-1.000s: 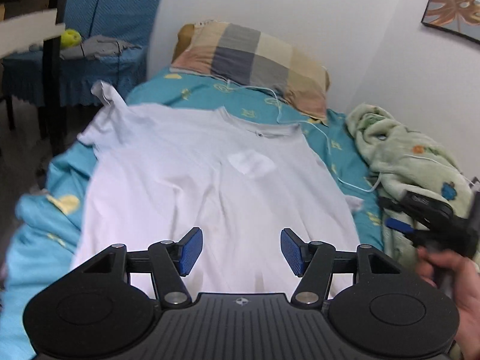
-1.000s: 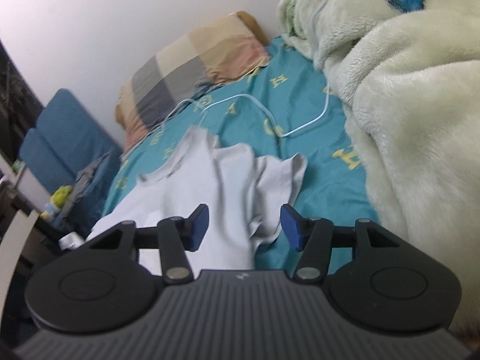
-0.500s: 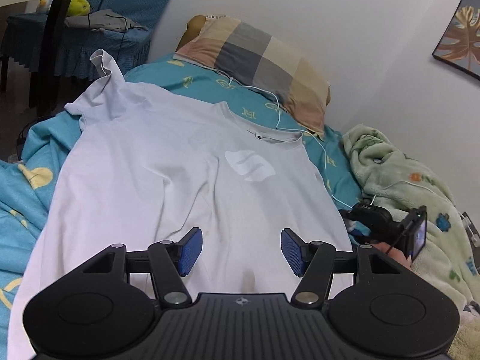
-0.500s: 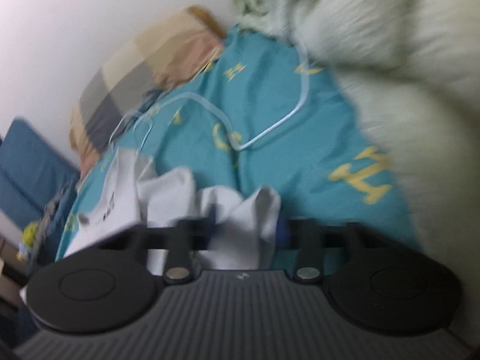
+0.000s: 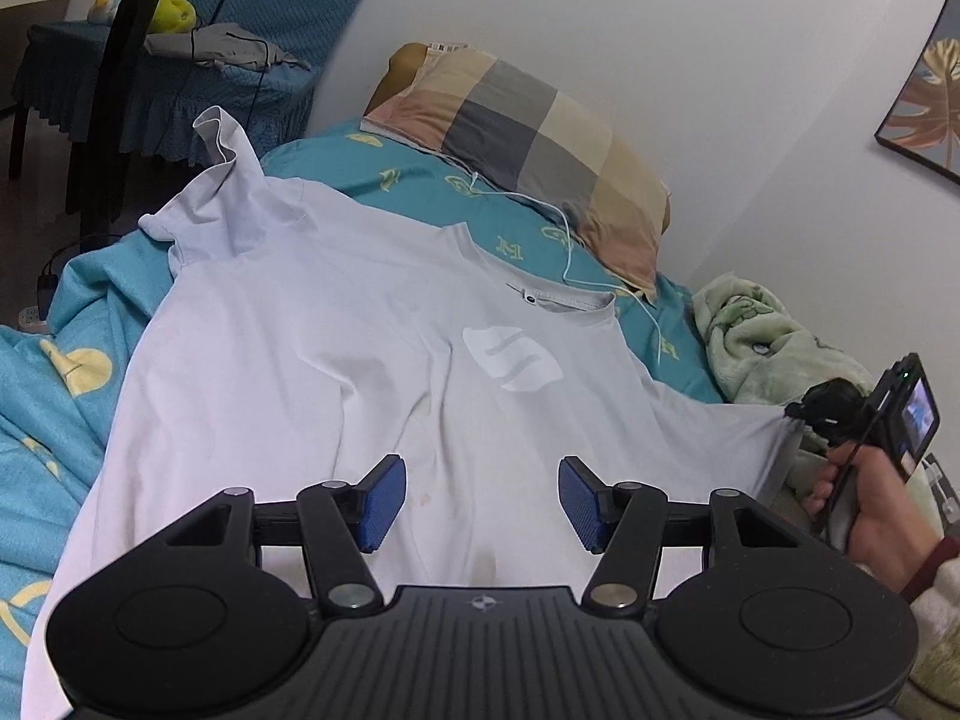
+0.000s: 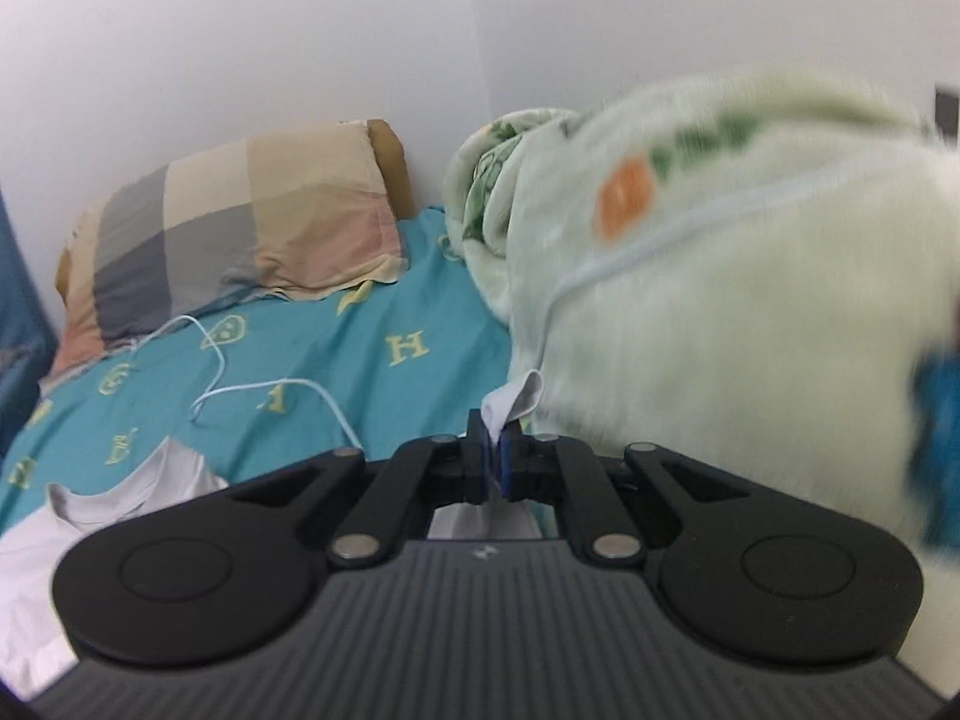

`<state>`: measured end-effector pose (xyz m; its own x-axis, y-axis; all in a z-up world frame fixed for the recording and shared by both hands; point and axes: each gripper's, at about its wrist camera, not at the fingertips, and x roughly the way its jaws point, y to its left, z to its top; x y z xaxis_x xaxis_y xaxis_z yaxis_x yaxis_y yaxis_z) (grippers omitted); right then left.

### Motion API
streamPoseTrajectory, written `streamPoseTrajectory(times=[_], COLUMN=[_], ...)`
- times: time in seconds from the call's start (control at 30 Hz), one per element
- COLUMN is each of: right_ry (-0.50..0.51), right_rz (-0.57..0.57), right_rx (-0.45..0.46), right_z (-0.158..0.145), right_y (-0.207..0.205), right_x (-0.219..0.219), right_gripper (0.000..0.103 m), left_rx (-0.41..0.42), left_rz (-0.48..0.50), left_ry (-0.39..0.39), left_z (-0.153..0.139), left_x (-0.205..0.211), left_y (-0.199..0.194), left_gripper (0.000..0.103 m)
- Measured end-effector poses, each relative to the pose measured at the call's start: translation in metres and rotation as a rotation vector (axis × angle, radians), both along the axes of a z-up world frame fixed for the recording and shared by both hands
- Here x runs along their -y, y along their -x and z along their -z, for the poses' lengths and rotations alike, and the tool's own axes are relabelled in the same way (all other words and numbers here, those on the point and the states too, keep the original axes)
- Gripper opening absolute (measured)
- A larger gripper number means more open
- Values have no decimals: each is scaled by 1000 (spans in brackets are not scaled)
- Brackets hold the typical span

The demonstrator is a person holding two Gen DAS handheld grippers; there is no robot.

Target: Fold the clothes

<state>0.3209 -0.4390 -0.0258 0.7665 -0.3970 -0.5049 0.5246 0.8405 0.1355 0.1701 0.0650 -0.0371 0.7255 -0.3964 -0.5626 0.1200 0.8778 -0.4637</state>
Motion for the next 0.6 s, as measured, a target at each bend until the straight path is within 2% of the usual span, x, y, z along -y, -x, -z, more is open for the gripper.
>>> streamPoseTrajectory(times=[0.17, 0.37, 0.53, 0.6], right_ry=[-31, -70, -74, -104], right_rz=[-61, -236, -364, -387], right_rx=[12, 0, -38, -55], right_z=[-32, -59, -37, -18], right_y=[-8, -28, -53, -61], right_x=[-32, -145, -238, -256], right_gripper=[6, 7, 7, 7], left_rx=[9, 15, 1, -18], left_rz=[-23, -68, -112, -118], left_ry=[-7, 2, 13, 19], left_z=[-5, -10, -4, 2], left_x=[-9, -30, -56, -66], left_y=[-3, -3, -4, -8], left_gripper=[59, 59, 59, 59])
